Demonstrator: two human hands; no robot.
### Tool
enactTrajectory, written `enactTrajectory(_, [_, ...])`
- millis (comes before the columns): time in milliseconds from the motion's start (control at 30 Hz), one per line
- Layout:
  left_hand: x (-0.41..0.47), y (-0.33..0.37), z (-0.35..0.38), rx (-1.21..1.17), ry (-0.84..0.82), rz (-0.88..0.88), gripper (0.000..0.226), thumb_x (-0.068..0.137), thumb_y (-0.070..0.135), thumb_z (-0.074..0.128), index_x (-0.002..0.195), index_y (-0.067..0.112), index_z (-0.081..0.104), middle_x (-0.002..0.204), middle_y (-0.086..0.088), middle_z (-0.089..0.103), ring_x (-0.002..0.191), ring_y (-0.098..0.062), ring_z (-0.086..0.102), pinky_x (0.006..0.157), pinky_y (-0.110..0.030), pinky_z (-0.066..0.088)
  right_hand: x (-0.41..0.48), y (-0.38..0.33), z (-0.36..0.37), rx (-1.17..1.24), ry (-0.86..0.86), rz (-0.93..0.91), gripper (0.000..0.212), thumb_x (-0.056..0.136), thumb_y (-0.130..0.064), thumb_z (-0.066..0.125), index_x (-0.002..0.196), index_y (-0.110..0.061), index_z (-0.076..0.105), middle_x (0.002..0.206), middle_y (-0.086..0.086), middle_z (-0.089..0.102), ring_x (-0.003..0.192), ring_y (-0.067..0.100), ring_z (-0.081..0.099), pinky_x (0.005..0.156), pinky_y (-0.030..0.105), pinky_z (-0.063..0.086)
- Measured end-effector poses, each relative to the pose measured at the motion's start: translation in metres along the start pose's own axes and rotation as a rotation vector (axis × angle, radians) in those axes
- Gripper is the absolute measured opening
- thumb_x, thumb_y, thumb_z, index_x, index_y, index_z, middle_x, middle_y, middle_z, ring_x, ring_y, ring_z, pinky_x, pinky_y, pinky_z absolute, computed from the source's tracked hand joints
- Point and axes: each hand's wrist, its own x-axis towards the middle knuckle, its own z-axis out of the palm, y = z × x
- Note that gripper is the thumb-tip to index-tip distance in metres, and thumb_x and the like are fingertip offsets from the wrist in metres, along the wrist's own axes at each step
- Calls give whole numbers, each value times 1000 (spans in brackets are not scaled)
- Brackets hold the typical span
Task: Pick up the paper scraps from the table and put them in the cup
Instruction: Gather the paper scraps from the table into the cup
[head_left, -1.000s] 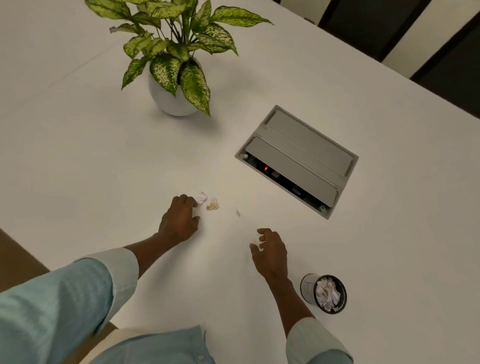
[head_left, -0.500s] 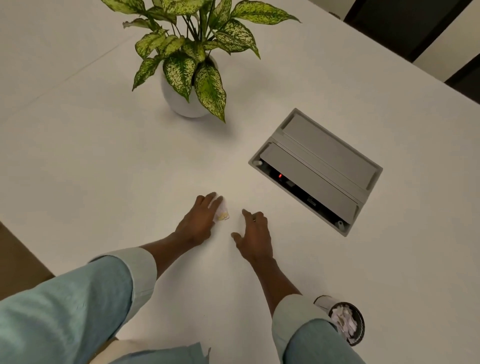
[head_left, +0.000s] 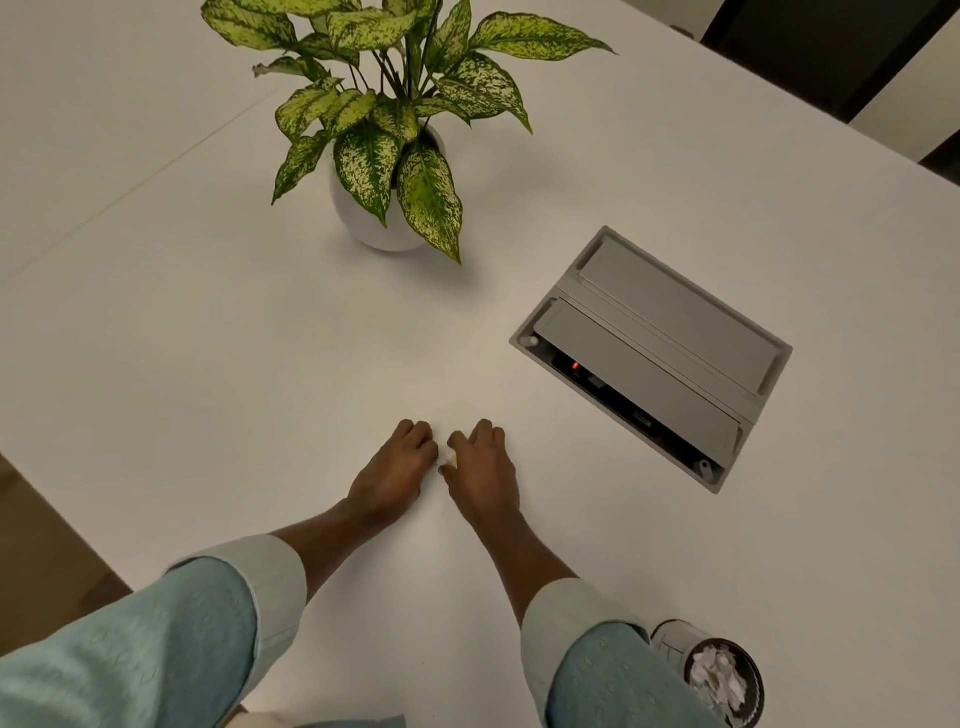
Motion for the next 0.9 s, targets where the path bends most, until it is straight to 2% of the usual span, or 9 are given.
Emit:
enactTrajectory(100, [-5,5,1,-67,-9,-23,14,88,-3,60,95,10,61,104,1,52,95,-17,41,74,-40,52,-11,2,8,26,39,-1,20,87,-12,73,103,-17,64,108,6,53,101,24,52,63,34,54])
enactTrajectory(200, [-14,12,1,-88,-5,-8,12,90,-4,58,93,7,61,104,-2,55,94,-18,41,76,-39,51,-27,13,20,76,92,15,20,78,4,70,89,-13,68,95,5,59,86,24,57,59,32,51])
enactTrajectory(300, [-24,18,2,-100,-11,1,11,86,-4,61,86,7,62,99,-4,55,91,-20,44,72,-40,50,-48,26,25,163,113,85,19,86,-2,62,96,-13,74,99,4,63,91,23,60,74,35,56])
enactTrajectory(400, [-35,26,3,-140,48,-42,18,79,-6,65,77,12,60,87,0,57,83,-19,47,62,-33,44,-76,39,25,243,157,157,18,87,-6,65,97,-16,75,98,-1,65,90,17,62,80,31,55])
enactTrajectory(467, [-44,34,3,-239,97,-125,21,75,-7,66,75,13,60,83,2,59,81,-20,51,64,-30,41,-98,46,20,313,201,225,17,86,-7,70,96,-19,76,97,-7,65,89,11,62,81,24,53])
enactTrajectory(567, [-59,51,6,-389,124,-241,21,72,-4,66,74,17,61,78,12,56,79,-15,50,65,-27,38,-132,58,10,399,280,325,16,84,-7,75,92,-21,78,92,-14,64,81,0,60,75,4,43])
enactTrajectory(633, [-69,67,8,-454,126,-292,20,71,-1,67,75,18,64,76,15,55,77,-12,52,65,-27,39,-155,63,2,433,331,367,15,83,-8,77,89,-22,78,90,-17,63,76,-3,60,69,0,39])
enactTrajectory(733, [-85,98,9,-559,146,-296,22,68,-1,73,73,19,68,72,11,59,69,-12,57,65,-32,49,-190,69,-8,483,424,393,18,80,-7,80,87,-24,78,89,-18,65,76,-5,64,67,4,43])
enactTrajectory(900, [-103,162,5,-697,139,-183,23,70,-1,76,74,20,69,74,11,63,66,-10,61,61,-29,52,-244,71,-24,583,579,442,19,80,-7,83,89,-23,77,90,-16,68,77,4,69,65,25,59])
